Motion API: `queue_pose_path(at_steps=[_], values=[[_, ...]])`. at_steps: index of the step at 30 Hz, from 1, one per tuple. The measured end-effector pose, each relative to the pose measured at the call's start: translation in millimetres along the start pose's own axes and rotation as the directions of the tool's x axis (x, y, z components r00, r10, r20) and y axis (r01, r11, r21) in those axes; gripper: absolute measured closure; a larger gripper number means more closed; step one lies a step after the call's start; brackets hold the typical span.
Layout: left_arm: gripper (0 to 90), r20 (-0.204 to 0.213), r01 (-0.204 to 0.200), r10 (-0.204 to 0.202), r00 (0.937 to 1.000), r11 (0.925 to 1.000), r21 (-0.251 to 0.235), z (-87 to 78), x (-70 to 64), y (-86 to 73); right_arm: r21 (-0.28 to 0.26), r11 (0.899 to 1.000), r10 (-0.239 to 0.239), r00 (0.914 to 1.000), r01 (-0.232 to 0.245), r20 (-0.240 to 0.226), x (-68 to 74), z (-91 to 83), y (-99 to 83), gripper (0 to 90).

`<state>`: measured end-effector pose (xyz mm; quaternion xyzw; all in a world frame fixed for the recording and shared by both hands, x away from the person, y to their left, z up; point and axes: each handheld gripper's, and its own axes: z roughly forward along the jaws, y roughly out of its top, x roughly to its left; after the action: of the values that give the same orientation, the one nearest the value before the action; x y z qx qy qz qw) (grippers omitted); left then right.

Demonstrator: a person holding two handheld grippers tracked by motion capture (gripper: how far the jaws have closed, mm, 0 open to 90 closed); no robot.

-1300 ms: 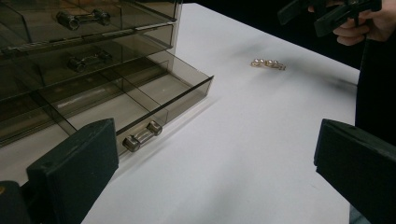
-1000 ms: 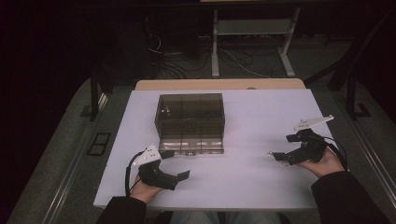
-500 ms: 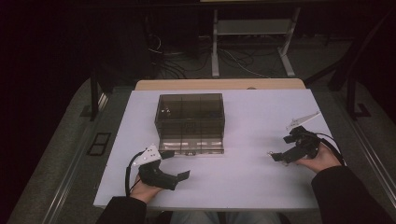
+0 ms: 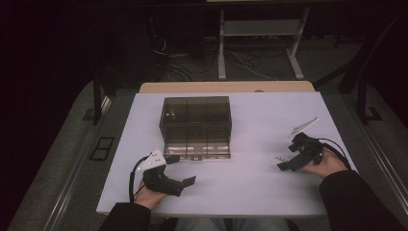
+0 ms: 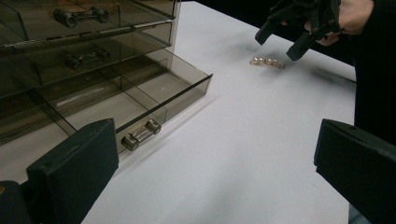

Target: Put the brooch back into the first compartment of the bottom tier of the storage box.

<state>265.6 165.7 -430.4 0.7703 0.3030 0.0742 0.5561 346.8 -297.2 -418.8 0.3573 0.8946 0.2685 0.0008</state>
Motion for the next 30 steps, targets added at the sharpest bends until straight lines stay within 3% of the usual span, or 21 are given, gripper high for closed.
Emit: queue_pose_path(at_steps=[4, 6, 9, 11, 13, 30], values=[[0.0, 0.001, -0.001, 0.001, 1.0, 1.0, 0.0, 0.2, 0.0, 0.0, 0.014, 1.0, -0.004, 1.0, 0.004, -0.003, 0.0, 2.7, 0.4, 0.3], [0.0, 0.001, -0.003, 0.003, 1.0, 1.0, 0.001, 0.0, -0.1, 0.0, 0.027, 1.0, -0.009, 0.9999, 0.009, 0.008, -1.2, 4.3, 0.3, 6.6], [0.0, 0.0, -0.002, 0.002, 1.0, 1.0, 0.001, 0.0, -0.1, 0.0, 0.027, 1.0, -0.008, 0.9999, 0.008, 0.014, -2.6, 4.7, -0.3, 7.2], [0.0, 0.0, -0.002, 0.002, 1.0, 1.0, 0.0, 0.1, -0.1, -0.1, 0.031, 0.999, -0.01, 0.9998, 0.009, 0.016, -3.2, 4.6, -0.7, 15.3], [0.0, 0.0, -0.002, 0.002, 1.0, 1.0, 0.001, 0.1, -0.1, 0.0, 0.029, 0.999, -0.015, 0.9998, 0.015, 0.016, -3.3, 4.5, -1.0, 15.4], [0.0, 0.0, -0.004, 0.004, 1.0, 1.0, 0.001, 0.0, -0.2, -0.1, 0.053, 0.996, -0.068, 0.9965, 0.065, 0.05, -0.4, 8.6, -2.3, 51.4]])
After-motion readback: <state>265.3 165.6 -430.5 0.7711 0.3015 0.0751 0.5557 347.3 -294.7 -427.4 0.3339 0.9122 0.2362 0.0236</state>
